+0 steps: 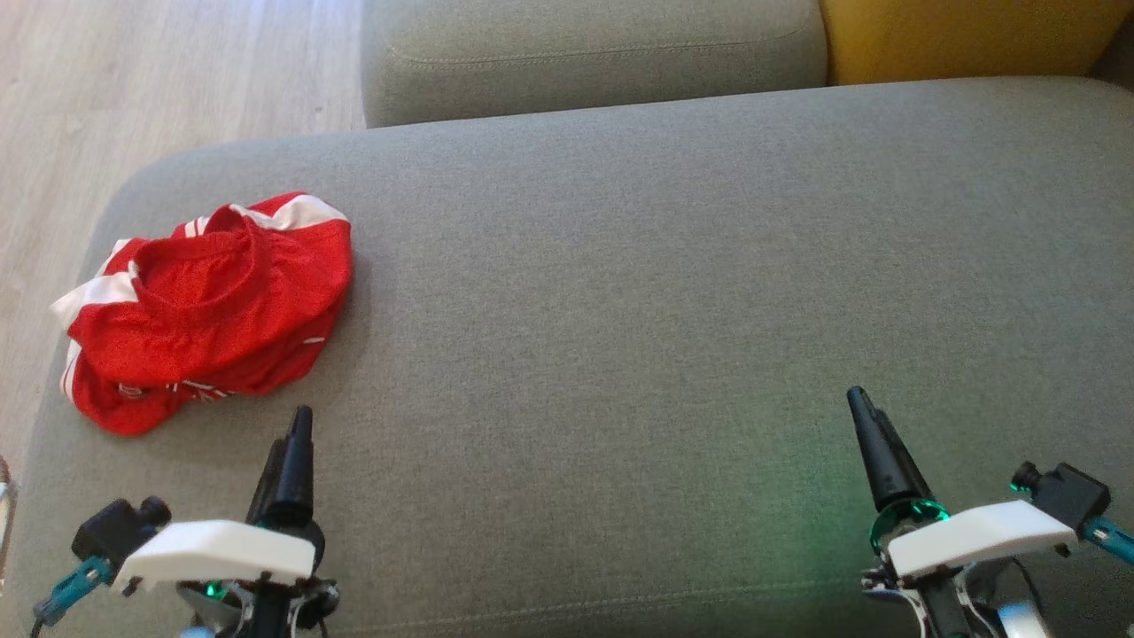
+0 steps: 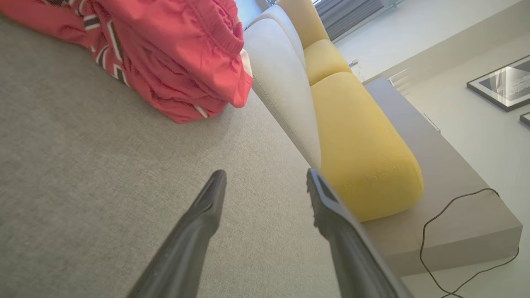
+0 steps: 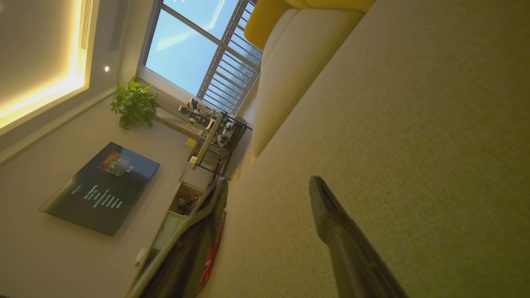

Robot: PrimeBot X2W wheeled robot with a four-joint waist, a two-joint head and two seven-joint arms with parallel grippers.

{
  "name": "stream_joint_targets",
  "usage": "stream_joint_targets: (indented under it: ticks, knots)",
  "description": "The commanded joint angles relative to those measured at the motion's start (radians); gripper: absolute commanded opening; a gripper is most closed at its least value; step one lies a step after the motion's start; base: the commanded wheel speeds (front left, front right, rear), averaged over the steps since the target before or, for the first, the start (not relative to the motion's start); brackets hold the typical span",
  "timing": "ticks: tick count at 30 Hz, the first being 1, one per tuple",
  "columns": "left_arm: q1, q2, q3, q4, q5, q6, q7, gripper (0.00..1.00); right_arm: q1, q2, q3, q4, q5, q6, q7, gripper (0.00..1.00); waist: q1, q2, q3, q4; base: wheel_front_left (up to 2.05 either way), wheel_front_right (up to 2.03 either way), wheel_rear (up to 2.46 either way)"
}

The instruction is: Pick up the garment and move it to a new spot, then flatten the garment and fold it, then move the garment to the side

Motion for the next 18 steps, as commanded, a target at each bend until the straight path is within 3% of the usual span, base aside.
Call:
stream_joint_targets:
  ticks: [1, 18]
  knots:
    - [-0.033, 0.021, 0.002, -0.047, 0.033, 0.004, -0.015, 1.0, -0.044, -0.008, 0.013, -0.045, -0.031, 0.0, -0.013, 1.0, 0.0, 0.0, 0.0, 0.0, 0.0, 0.0, 0.0]
    - [-0.034, 0.067, -0.09, -0.11, 0.263, 0.101, -0.067, 1.0, -0.048, -0.01, 0.055, -0.093, -0.25, 0.0, -0.067, 1.0, 0.0, 0.0, 0.002, 0.001, 0.0, 0.0, 0.0]
